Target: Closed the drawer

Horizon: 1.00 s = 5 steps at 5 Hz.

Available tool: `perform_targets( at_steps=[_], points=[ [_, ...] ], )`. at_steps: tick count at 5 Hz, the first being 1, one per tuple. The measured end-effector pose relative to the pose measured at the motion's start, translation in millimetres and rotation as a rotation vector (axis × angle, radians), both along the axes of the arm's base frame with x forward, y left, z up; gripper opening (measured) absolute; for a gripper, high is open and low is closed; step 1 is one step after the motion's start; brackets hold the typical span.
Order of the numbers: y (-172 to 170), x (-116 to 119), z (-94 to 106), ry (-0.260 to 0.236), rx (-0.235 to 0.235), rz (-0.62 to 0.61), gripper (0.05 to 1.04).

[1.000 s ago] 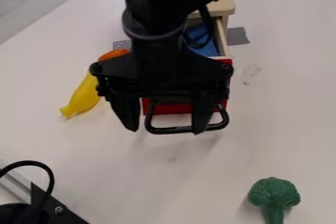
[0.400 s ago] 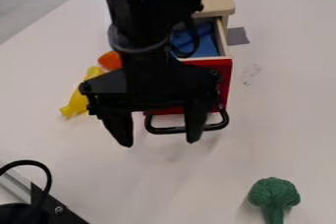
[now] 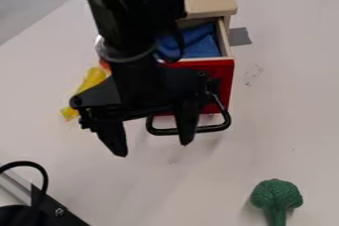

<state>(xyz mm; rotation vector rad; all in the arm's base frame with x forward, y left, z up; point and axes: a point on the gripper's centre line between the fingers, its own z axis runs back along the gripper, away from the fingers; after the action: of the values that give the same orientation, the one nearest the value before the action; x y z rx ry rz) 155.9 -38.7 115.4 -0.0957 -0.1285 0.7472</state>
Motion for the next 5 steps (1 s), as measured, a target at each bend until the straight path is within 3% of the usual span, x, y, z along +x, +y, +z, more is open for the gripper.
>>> perform_targets(
  at_steps=[2,3,5],
  points=[
    [2.7,13.6,-50.3,0.089,0.051,-0.022,1.000],
    [7.5,17.5,-61.3,0.116,0.046,-0.026,1.000],
    [22.2,42.5,-67.6,0.119,0.043,0.010,1.000]
  ],
)
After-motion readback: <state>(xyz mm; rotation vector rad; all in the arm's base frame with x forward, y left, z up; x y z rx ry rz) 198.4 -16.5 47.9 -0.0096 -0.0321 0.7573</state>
